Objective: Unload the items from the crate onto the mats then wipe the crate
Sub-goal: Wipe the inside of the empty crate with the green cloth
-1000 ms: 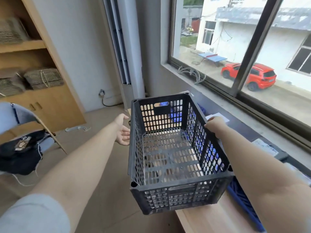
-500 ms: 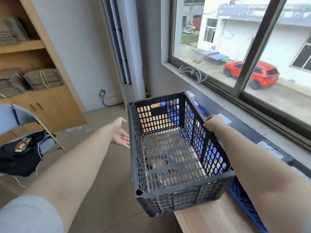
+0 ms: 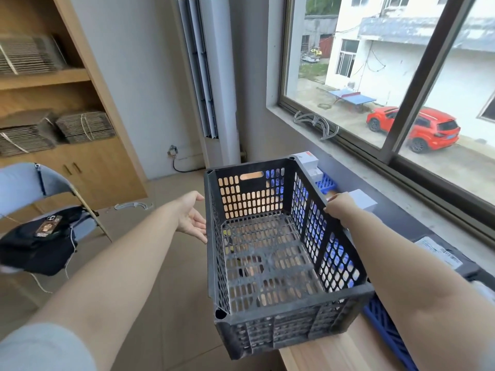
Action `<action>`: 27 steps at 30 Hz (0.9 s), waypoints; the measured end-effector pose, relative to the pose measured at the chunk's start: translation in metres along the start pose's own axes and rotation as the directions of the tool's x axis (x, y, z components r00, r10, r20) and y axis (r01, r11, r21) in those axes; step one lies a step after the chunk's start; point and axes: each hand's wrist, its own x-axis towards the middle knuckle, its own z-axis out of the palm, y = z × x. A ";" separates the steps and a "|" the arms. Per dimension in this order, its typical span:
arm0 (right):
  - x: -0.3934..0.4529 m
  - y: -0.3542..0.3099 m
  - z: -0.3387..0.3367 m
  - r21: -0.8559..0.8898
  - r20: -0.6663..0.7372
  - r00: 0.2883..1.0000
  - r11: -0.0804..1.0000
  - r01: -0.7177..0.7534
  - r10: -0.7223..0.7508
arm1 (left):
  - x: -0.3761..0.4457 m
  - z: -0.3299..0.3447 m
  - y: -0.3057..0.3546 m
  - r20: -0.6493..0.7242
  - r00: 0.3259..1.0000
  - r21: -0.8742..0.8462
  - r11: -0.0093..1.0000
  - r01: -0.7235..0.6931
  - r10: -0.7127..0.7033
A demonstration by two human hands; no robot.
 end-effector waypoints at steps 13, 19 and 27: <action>0.011 0.017 -0.006 -0.243 -0.020 0.999 0.970 0.023 -0.029 | 0.009 0.014 -0.002 0.039 0.999 0.267 0.964 0.009 -0.020; -0.010 0.002 0.005 -0.387 0.034 0.999 0.921 0.044 -0.033 | 0.004 0.037 0.001 -0.159 0.949 0.706 0.703 -0.083 0.272; -0.042 -0.050 0.009 -0.374 0.178 0.916 0.837 0.400 -0.359 | 0.009 0.076 0.002 0.168 0.672 0.964 0.022 -0.265 0.721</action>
